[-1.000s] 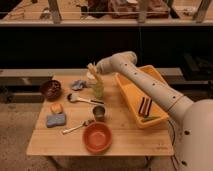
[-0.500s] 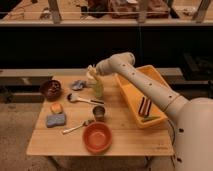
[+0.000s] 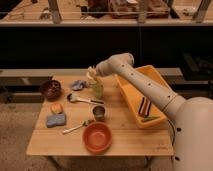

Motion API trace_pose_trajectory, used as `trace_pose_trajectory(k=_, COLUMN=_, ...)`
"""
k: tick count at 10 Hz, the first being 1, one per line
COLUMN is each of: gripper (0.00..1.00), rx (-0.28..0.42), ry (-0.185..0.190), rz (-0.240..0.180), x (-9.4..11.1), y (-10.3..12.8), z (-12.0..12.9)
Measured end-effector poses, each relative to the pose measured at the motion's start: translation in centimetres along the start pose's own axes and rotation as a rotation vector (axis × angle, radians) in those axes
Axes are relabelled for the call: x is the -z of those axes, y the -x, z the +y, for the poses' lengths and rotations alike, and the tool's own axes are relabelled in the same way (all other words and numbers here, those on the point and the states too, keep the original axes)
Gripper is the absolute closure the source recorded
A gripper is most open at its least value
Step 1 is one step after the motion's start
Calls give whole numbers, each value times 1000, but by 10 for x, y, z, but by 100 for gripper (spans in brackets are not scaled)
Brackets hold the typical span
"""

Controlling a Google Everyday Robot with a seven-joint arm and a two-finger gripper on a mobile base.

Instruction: Place banana in plastic cup

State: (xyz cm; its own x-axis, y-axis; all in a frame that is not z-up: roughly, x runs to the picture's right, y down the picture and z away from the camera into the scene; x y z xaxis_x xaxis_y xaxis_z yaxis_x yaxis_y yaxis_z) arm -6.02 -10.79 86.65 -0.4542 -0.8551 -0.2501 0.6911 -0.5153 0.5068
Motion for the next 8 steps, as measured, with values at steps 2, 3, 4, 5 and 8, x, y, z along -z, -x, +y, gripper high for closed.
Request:
trace_pose_trajectory(k=2, gripper=24, rx=2, ry=3, rz=-5, x=1, y=2, z=1)
trace_pose_trajectory(k=3, gripper=20, rx=1, ry=4, rz=-6, x=2, y=2, z=1)
trace_pose_trajectory(k=4, gripper=20, rx=-3, ry=10, rz=-9, x=3, y=4, z=2)
trace_pose_trajectory(k=5, gripper=20, rx=-13, ry=22, rz=-6, x=5, y=5, z=4)
trace_pose_trajectory(k=8, gripper=20, rx=-20, ry=30, rz=-4, x=8, y=7, z=7)
